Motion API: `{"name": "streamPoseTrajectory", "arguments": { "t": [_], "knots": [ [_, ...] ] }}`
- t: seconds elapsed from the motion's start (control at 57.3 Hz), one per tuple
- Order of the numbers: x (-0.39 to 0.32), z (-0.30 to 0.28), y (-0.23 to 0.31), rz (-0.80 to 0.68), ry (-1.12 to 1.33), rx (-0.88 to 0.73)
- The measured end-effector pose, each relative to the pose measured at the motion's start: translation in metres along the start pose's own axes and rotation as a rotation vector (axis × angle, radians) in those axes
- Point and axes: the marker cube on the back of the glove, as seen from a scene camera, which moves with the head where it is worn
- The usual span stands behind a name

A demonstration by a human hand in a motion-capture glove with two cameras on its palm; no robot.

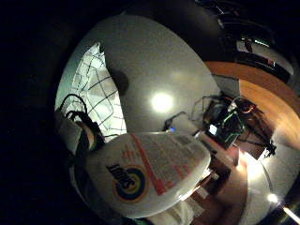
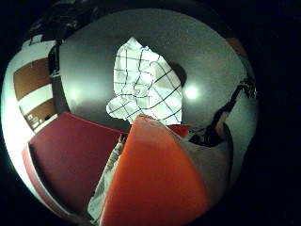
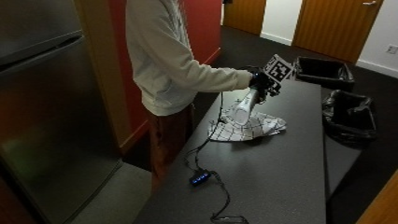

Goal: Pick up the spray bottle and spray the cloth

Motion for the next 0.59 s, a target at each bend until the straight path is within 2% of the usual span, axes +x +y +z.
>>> {"name": "streamPoseTrajectory", "arguments": {
  "t": [0.052,0.087,0.174,0.244,0.314,0.384,0.454,0.541,0.593],
  "knots": [
    [-0.003,0.012,-0.001,0.081,0.036,-0.015],
    [-0.012,0.021,-0.001,0.076,0.035,-0.021],
    [-0.026,0.04,0.003,-0.041,0.019,-0.046],
    [-0.044,0.046,0.01,-0.215,-0.14,-0.082],
    [-0.044,0.053,0.009,-0.165,-0.106,-0.1],
    [-0.043,0.048,0.011,-0.209,-0.188,-0.08],
    [-0.027,0.049,0.008,-0.084,-0.061,-0.068],
    [-0.039,0.038,0.019,-0.243,-0.173,-0.054],
    [-0.032,0.038,0.019,-0.189,-0.11,-0.039]
  ]
}}
